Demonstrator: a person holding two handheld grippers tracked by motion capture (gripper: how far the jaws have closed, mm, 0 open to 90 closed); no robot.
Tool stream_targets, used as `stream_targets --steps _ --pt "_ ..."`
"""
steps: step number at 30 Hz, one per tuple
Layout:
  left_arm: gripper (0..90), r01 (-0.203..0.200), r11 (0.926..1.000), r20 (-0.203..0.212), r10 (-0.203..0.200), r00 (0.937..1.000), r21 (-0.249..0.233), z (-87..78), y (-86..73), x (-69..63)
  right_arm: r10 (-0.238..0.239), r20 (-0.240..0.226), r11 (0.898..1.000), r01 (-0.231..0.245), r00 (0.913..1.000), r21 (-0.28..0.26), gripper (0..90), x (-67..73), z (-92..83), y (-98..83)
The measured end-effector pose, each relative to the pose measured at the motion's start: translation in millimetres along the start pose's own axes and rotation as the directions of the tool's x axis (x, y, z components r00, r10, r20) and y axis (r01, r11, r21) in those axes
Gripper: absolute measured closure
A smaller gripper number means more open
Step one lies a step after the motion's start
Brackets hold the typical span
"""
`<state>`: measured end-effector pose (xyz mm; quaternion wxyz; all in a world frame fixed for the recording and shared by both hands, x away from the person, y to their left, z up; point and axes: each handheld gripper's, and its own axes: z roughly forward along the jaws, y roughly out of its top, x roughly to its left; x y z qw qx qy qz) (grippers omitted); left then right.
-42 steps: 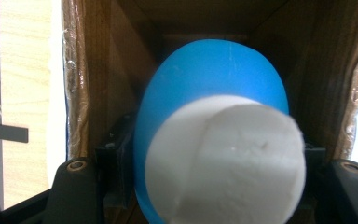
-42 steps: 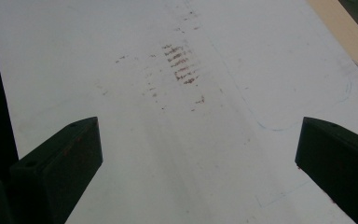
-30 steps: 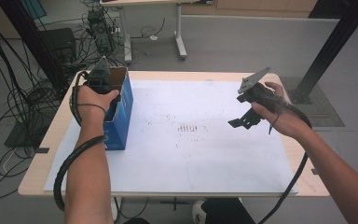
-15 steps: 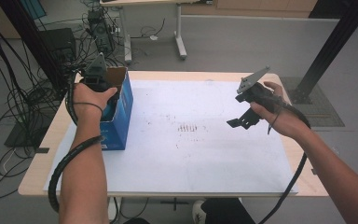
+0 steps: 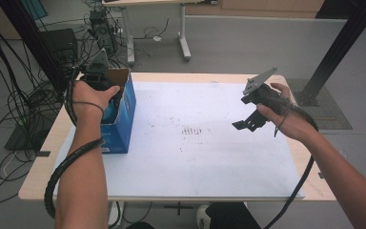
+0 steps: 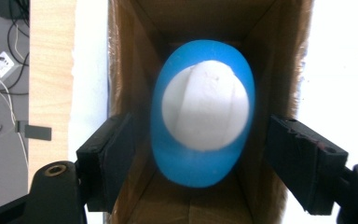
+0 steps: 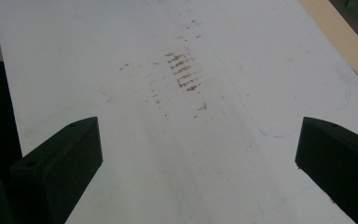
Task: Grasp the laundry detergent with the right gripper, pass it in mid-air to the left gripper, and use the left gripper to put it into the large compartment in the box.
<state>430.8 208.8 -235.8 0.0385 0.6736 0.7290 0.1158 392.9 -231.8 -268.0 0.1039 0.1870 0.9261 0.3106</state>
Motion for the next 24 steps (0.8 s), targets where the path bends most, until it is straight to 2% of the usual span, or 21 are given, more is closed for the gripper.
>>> stream_targets --steps 4,6,14,19,22,24 --pt "21.2 -0.017 0.9996 0.012 0.017 0.9998 -0.023 -12.5 -3.4 -4.2 0.013 -0.001 1.0 -0.013 0.9999 0.004 0.4 -3.1 -1.7 -1.3" --pt "20.0 -0.04 0.9989 0.017 0.041 0.999 -0.026 -17.6 -4.8 -9.4 0.025 0.001 1.0 -0.025 0.9997 0.005 0.4 -5.1 -2.8 -1.7" --pt "14.8 -0.13 0.9905 0.044 0.132 0.9903 -0.046 -35.6 -6.7 -36.1 0.042 0.007 0.999 -0.043 0.9991 0.017 0.4 -13.2 -7.6 2.3" --pt "11.6 -0.176 0.9832 0.073 0.179 0.9812 -0.049 -38.4 -8.0 -54.5 0.052 0.007 0.998 -0.052 0.9986 0.027 0.4 -21.4 -8.2 1.6" --pt "10.6 -0.222 0.9739 0.078 0.225 0.9712 -0.049 -37.5 -9.0 -71.9 0.059 0.003 0.998 -0.059 0.9982 0.034 0.4 -27.4 -7.5 0.5" --pt "10.3 -0.257 0.9647 0.07 0.261 0.9628 -0.057 -37.5 -8.8 -84.1 0.067 0.003 0.997 -0.067 0.9977 0.036 0.4 -31.1 -7.2 -0.4"
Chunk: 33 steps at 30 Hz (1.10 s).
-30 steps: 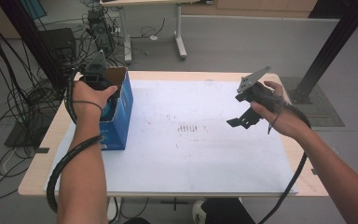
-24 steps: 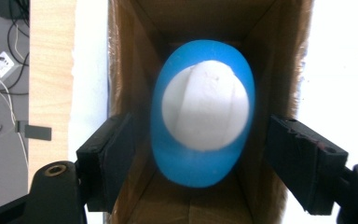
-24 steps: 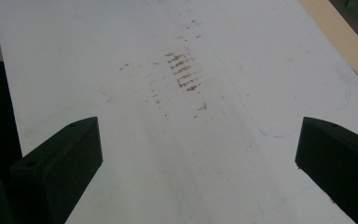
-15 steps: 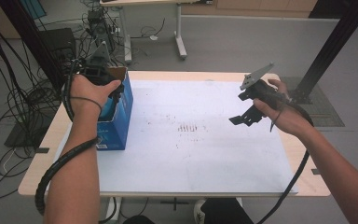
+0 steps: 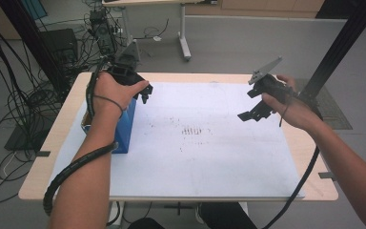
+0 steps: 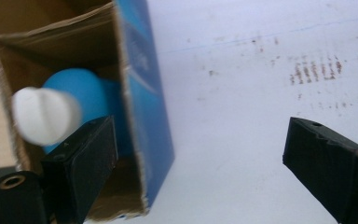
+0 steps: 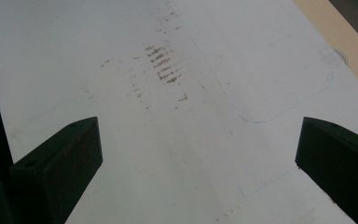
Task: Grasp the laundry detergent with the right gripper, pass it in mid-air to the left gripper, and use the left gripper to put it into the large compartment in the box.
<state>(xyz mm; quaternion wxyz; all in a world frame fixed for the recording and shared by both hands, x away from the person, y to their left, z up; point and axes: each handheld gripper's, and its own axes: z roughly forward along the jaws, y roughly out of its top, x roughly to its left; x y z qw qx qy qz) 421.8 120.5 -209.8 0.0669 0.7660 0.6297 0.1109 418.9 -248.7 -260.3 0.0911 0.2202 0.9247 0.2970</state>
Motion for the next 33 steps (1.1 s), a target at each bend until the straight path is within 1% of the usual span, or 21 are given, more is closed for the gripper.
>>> stream_targets --steps 2,5,9,14,15,18,20,22,25,27,28,30,31,33 --pt "9.9 -0.027 0.9996 0.008 0.027 0.9996 -0.002 1.0 3.3 -11.8 0.008 0.009 1.0 -0.008 0.9999 0.01 0.4 -3.9 0.9 -0.7" --pt "9.4 -0.073 0.9973 0.021 0.073 0.9971 -0.005 1.7 8.5 -30.9 0.017 0.001 1.0 -0.017 0.9999 0.022 0.4 -8.0 1.8 -2.0" --pt "9.4 -0.115 0.9933 0.035 0.115 0.9927 -0.009 0.9 13.0 -50.1 0.024 0.003 0.999 -0.024 0.9997 0.035 0.4 -13.9 0.1 -3.9" --pt "9.5 -0.174 0.9841 0.06 0.176 0.9826 -0.032 -2.8 14.5 -77.8 0.034 0.015 0.998 -0.035 0.9993 0.053 0.4 -22.5 -4.2 -5.2" --pt "9.5 -0.192 0.9808 0.063 0.194 0.979 -0.034 -3.8 14.0 -84.6 0.037 0.016 0.998 -0.038 0.9992 0.056 0.4 -24.1 -4.7 -5.2" --pt "9.6 -0.224 0.9738 0.072 0.226 0.9714 -0.037 -5.6 11.8 -98.7 0.055 0.021 0.995 -0.056 0.9983 0.076 0.4 -29.0 -6.3 -5.2" --pt "9.6 -0.246 0.9686 0.077 0.248 0.9657 -0.039 -7.1 10.2 -105.2 0.064 0.027 0.993 -0.066 0.9976 0.094 0.4 -32.2 -7.0 -5.0" --pt "9.7 -0.26 0.9647 0.078 0.262 0.9618 -0.042 -9.3 8.1 -110.8 0.072 0.032 0.991 -0.075 0.9969 0.109 0.4 -35.4 -7.8 -4.2" --pt "9.9 -0.275 0.9602 0.086 0.278 0.9566 -0.048 -11.9 4.3 -117.5 0.098 0.039 0.987 -0.102 0.9944 0.124 0.4 -40.4 -8.6 -1.8" --pt "9.9 -0.294 0.955 0.084 0.296 0.9513 -0.041 -12.5 1.5 -122.5 0.111 0.049 0.983 -0.117 0.9926 0.142 0.4 -43.2 -7.7 -0.2" --pt "9.9 -0.295 0.9545 0.082 0.298 0.9511 -0.042 -12.6 0.4 -124.1 0.122 0.053 0.979 -0.129 0.9911 0.155 0.5 -44.9 -6.9 0.7" --pt "9.9 -0.308 0.9507 0.091 0.31 0.9464 -0.039 -14.0 -2.0 -127.7 0.129 0.057 0.975 -0.137 0.99 0.176 0.4 -47.4 -5.9 1.8" --pt "9.9 -0.307 0.9507 0.091 0.31 0.9464 -0.044 -14.5 -2.9 -129.1 0.132 0.056 0.973 -0.14 0.9897 0.185 0.4 -49.0 -5.7 2.3" --pt "10.0 -0.315 0.9479 0.095 0.318 0.9432 -0.045 -16.4 -4.6 -132.0 0.135 0.055 0.971 -0.143 0.9893 0.191 0.5 -51.4 -6.2 3.0"
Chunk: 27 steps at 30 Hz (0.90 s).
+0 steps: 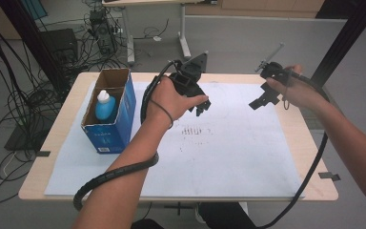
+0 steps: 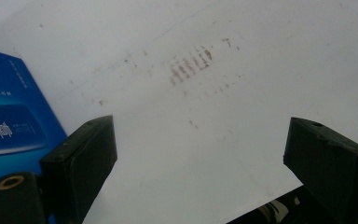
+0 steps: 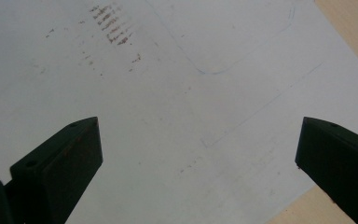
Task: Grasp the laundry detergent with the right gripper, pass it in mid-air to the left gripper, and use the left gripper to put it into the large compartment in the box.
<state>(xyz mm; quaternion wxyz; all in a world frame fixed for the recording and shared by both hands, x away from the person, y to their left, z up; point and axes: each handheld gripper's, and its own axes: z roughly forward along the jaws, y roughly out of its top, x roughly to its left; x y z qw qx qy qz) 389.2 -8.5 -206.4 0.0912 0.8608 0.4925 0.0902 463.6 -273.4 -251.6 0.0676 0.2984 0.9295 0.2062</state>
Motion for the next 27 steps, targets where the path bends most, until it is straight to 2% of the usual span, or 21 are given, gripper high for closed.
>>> stream_targets --steps 5,11,27 --pt "10.0 -0.006 1.0 0.005 0.006 1.0 -0.005 -1.8 -1.0 -5.0 0.004 0.008 1.0 -0.004 1.0 0.017 0.5 -5.1 -4.1 1.8" --pt "10.2 -0.012 0.9999 0.004 0.012 0.9999 0.002 -1.4 -1.4 -8.3 -0.019 0.007 0.999 0.019 0.9998 0.028 0.5 -6.3 -6.2 5.9" --pt "10.5 -0.016 0.9998 0.015 0.015 0.9998 0.008 2.2 -1.9 -10.6 -0.047 0.006 0.998 0.046 0.9989 0.037 0.4 -2.1 -6.8 6.3"
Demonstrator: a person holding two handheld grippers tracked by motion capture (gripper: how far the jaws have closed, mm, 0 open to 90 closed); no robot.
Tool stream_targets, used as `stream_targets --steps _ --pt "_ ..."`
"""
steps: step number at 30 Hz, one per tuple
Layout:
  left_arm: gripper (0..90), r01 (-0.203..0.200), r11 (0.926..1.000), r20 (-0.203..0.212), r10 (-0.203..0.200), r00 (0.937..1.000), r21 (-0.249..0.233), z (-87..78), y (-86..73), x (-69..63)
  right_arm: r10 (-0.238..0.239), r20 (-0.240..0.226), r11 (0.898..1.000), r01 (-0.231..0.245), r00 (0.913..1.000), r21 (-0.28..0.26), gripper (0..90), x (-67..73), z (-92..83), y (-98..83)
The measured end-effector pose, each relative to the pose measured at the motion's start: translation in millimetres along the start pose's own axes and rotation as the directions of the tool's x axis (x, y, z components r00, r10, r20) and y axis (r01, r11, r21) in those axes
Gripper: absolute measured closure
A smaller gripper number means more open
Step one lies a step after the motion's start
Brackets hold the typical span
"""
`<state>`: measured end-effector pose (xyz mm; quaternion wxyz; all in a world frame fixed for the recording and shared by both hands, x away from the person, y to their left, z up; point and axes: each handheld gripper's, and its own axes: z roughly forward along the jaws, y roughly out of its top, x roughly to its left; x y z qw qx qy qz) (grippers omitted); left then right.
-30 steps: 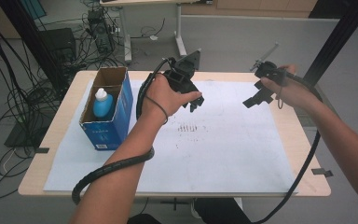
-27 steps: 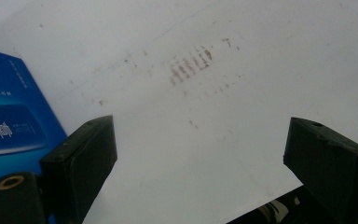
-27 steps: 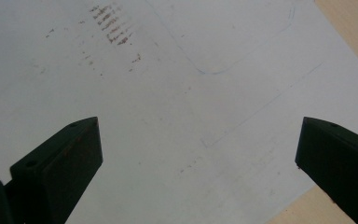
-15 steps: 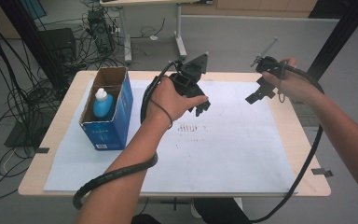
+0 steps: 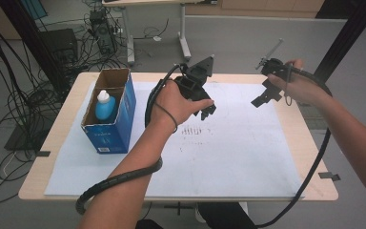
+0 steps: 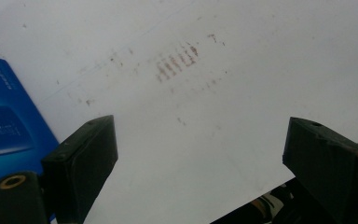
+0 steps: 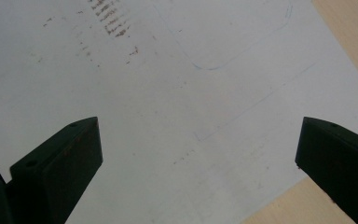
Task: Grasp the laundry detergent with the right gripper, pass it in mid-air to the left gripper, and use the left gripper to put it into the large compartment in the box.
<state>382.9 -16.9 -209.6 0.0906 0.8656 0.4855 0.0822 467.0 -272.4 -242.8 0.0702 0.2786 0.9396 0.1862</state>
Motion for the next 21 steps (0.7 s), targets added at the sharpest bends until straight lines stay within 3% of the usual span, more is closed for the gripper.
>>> stream_targets --steps 21 --pt "10.4 -0.002 0.9999 0.007 0.002 1.0 -0.016 -3.2 -3.1 1.6 -0.018 0.004 1.0 0.018 0.9998 0.0 0.4 6.3 -1.3 1.8"
